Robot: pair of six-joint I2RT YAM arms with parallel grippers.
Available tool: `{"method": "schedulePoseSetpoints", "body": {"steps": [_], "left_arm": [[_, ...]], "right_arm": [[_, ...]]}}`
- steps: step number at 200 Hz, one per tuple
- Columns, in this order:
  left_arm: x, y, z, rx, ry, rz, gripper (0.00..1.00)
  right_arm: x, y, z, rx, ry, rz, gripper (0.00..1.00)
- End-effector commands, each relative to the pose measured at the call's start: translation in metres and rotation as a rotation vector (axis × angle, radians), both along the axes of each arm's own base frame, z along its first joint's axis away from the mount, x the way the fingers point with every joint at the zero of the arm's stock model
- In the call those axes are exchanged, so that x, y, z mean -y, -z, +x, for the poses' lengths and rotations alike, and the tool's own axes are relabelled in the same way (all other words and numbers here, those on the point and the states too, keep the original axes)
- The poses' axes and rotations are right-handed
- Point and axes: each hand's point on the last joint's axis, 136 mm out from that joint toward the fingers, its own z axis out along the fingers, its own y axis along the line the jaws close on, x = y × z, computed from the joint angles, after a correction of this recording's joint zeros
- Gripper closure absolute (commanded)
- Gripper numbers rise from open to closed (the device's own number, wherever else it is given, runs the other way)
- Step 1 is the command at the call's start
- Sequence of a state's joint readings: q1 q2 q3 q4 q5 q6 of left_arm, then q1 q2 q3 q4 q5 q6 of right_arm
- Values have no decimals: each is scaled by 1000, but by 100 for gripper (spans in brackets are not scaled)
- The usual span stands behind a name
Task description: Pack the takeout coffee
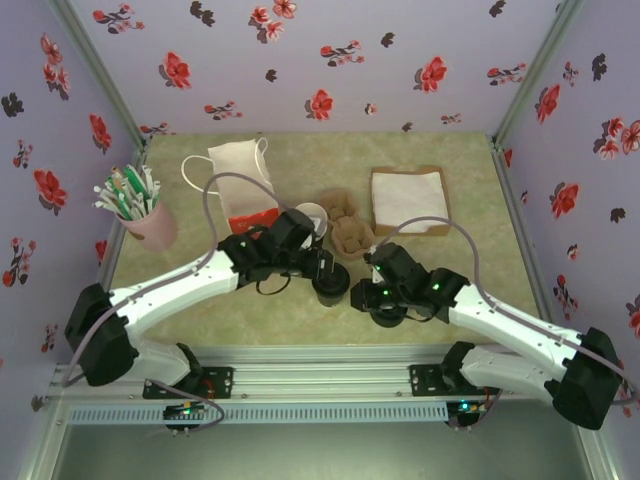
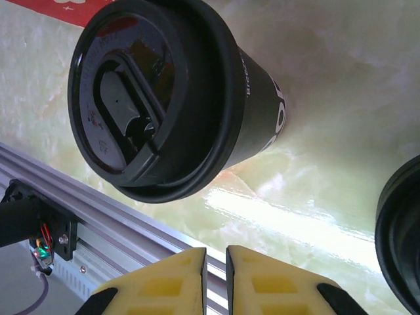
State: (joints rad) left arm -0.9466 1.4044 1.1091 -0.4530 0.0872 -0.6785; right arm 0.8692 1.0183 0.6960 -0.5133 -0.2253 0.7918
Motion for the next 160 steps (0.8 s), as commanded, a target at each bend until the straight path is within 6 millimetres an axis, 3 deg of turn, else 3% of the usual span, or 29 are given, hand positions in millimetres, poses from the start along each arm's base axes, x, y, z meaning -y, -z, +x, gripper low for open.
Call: {"method": "schedulePoseSetpoints", "body": {"steps": [1, 60, 160], "left_arm": [[1, -1, 11, 26, 25, 50, 72], [-1, 14, 19, 12, 18, 84, 72], [-15, 11, 13, 19, -8, 72, 72]], "right_arm": [[-5, 2, 9, 16, 42, 17, 83], [-10, 14, 25, 20, 56, -37, 84], [-2, 18, 49, 8, 87, -67, 86]]}}
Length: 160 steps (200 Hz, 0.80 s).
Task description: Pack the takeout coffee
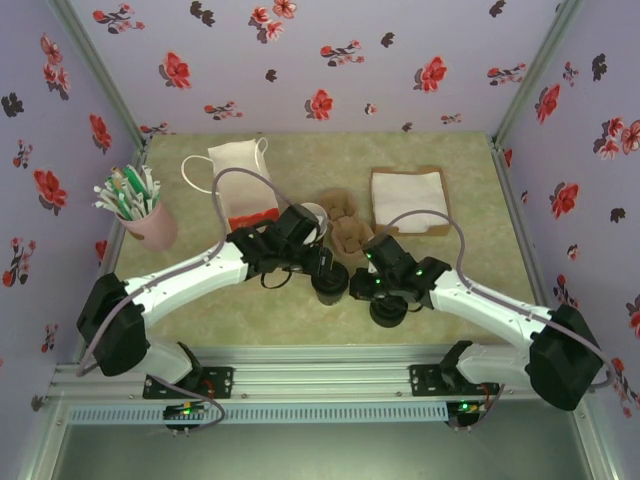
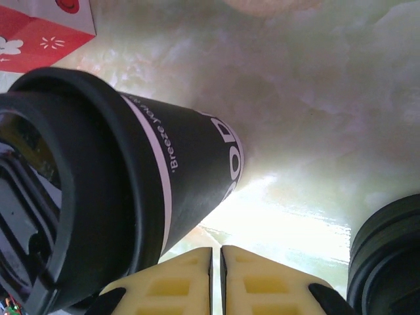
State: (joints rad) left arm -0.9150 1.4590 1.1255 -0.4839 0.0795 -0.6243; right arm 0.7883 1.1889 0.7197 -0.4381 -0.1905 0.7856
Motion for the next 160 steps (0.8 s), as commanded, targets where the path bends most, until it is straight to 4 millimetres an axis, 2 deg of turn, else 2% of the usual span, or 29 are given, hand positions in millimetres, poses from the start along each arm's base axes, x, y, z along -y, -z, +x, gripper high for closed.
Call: {"method": "schedulePoseSetpoints", "body": {"steps": [1, 54, 94, 129, 160], "left_arm": [[-8, -7, 1, 24, -13, -4, 72], [-14, -9, -7, 16, -19, -21, 72], [-18, -14, -13, 20, -25, -42, 72], [-21, -10, -16, 13, -30, -41, 72], [-23, -5, -17, 7, -36, -37, 72]], "right_arm": [[-4, -8, 11, 31, -11, 4, 86], [-3, -11, 28, 35, 0, 9, 86], [-13, -15, 39, 38, -24, 26, 85], [-23, -16, 48, 38, -43, 37, 85], [-23, -12, 56, 25, -37, 25, 85]]}}
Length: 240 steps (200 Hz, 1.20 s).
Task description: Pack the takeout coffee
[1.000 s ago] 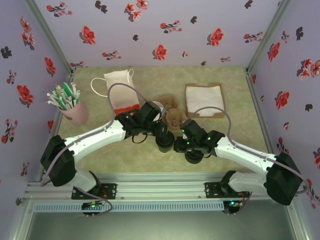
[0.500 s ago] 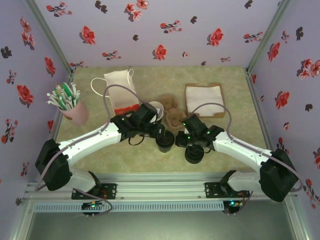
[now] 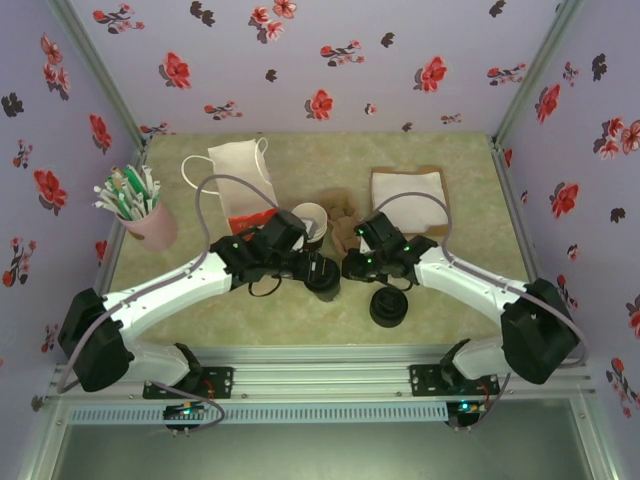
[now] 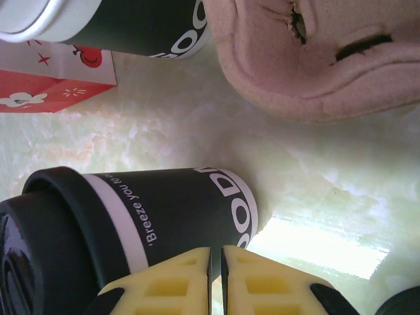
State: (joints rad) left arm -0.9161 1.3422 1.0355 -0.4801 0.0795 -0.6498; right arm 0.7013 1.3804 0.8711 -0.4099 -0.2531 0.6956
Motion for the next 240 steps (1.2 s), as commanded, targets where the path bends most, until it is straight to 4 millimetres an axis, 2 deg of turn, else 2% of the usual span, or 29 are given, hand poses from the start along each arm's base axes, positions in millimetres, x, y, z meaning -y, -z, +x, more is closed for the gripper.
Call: {"method": "schedulePoseSetpoints", "body": {"steps": [1, 34, 82, 102, 142, 240], "left_arm": [[-4, 1, -3, 2, -16, -5, 72], [-5, 2, -3, 1, -21, -10, 72], [-3, -1, -7, -7, -10, -47, 72], [-9, -1, -8, -13, -19, -46, 76], [-21, 4, -4, -31, -50, -51, 88], [-8, 26, 6, -105, -41, -78, 89]], "right_arm": [[-4, -7, 11, 22, -15, 15, 85], [12, -9, 10, 22, 22, -21, 84], [31, -29, 0, 53, 63, -14, 83], [34, -38, -8, 61, 78, 22, 86], [20, -50, -21, 48, 73, 192, 100], [4, -34, -19, 6, 58, 228, 100]]}}
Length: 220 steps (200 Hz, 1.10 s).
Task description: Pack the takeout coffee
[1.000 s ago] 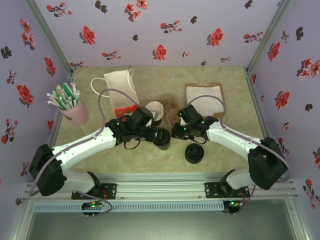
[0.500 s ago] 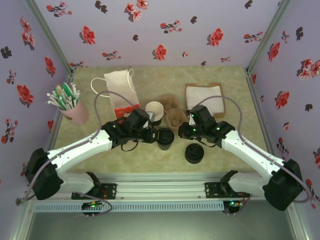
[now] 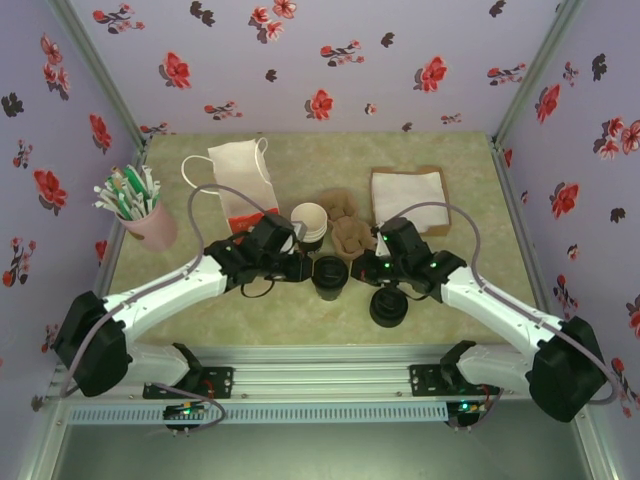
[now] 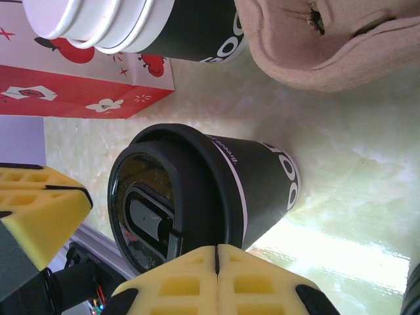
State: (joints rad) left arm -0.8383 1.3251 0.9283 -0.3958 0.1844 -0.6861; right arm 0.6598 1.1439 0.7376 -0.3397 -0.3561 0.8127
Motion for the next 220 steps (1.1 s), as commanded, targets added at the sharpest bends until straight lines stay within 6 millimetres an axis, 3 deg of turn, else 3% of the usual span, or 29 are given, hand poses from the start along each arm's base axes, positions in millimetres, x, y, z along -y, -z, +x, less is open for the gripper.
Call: {"method": "schedulePoseSetpoints", "body": {"steps": [1, 69, 166, 192, 220], "left_arm": [[5, 3, 3, -18, -2, -20, 89], [5, 15, 0, -45, -1, -11, 90], [1, 25, -6, -64, 0, -2, 92], [0, 22, -6, -63, -5, -8, 93], [-1, 6, -7, -40, -7, -30, 92]], "right_arm": [[-7, 1, 1, -4, -11, 25, 100], [-14, 13, -1, -36, -31, 20, 100], [-1, 43, -15, -113, -39, -101, 100], [-1, 38, -17, -100, -45, -118, 100], [-1, 15, -14, -48, -47, -123, 100]]}}
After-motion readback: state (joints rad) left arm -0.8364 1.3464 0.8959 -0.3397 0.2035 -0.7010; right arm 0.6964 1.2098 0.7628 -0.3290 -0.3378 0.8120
